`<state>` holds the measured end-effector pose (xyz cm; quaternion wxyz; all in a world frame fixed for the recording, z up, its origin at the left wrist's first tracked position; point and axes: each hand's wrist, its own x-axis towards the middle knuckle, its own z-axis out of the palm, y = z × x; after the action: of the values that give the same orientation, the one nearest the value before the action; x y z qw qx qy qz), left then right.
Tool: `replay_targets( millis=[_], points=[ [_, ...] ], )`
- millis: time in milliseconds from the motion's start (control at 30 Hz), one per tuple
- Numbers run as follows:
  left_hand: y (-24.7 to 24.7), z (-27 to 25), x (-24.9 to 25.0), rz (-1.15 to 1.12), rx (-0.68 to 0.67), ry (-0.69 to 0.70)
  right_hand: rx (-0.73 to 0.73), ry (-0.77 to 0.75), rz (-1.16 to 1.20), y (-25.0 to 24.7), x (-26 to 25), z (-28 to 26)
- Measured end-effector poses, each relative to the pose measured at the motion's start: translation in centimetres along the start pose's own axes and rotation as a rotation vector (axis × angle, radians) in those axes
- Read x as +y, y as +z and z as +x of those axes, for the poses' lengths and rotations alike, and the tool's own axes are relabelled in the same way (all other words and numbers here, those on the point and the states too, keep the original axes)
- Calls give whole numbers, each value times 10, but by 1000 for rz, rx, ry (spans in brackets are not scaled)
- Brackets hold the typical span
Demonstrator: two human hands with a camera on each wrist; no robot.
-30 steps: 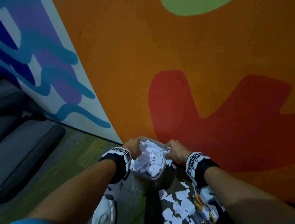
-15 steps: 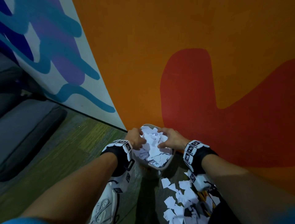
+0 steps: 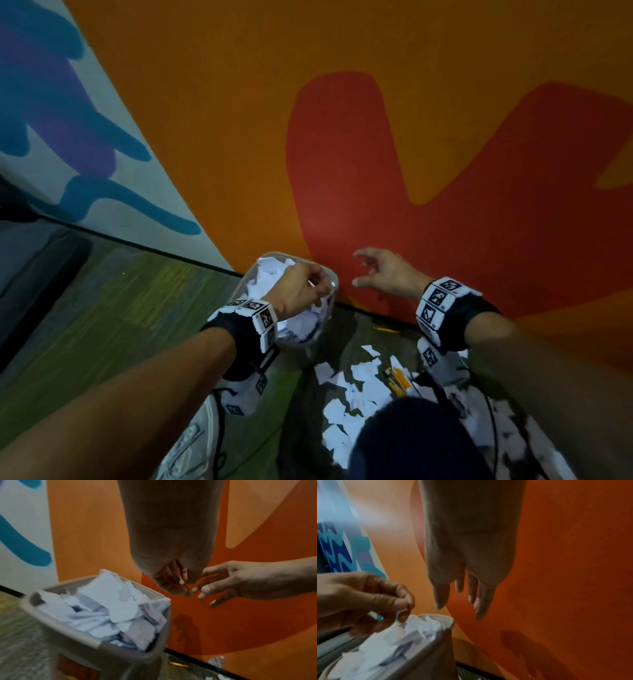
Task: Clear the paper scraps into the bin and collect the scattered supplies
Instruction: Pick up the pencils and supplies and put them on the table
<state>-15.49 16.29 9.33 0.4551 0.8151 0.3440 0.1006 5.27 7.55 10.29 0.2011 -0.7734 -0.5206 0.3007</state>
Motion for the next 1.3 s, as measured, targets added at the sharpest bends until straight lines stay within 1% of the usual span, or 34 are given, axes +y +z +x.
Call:
replay_targets(
  millis=[100,233,300,367,433,467,567,633,700,733,800,867,933,1000,1100,1133,1200,1300],
  points=[
    [39,6,6,-136,-64,33,-1,22,16,17,34,-12],
    [98,8,-6,-212,-151,-12,-28,100,87,56,86,-22],
    [126,8,-22,-148,-220,-37,-94,151,77,80,112,-24],
    [153,11,-43,-13,-271,-52,-192,220,84,105,138,-27],
    [175,11,-68,147,-323,-75,-267,247,62,132,167,-29],
    [181,10,-81,180,-354,-95,-286,242,44,142,178,-32],
    [198,10,-113,250,-422,-95,-349,233,38,167,197,-40],
    [212,11,-141,375,-465,-74,-362,247,-3,179,203,-41],
    [230,12,-166,495,-525,-86,-345,266,-49,193,210,-41],
    [237,12,-174,540,-531,-94,-326,261,-78,198,212,-40],
    [249,12,-185,611,-501,-72,-299,248,-154,208,216,-37],
    [259,11,-189,660,-478,-36,-281,214,-244,218,221,-34],
    [270,11,-189,698,-445,-44,-285,194,-318,228,224,-31],
    [281,11,-187,755,-382,-48,-250,185,-358,241,226,-28],
    [285,14,-188,776,-320,5,-180,186,-379,254,222,-26],
    [283,17,-189,743,-318,39,-170,189,-353,257,221,-25],
    [283,25,-195,625,-345,89,-135,183,-217,260,218,-23],
    [286,32,-211,379,-309,55,-7,248,103,261,222,-25]
  ],
)
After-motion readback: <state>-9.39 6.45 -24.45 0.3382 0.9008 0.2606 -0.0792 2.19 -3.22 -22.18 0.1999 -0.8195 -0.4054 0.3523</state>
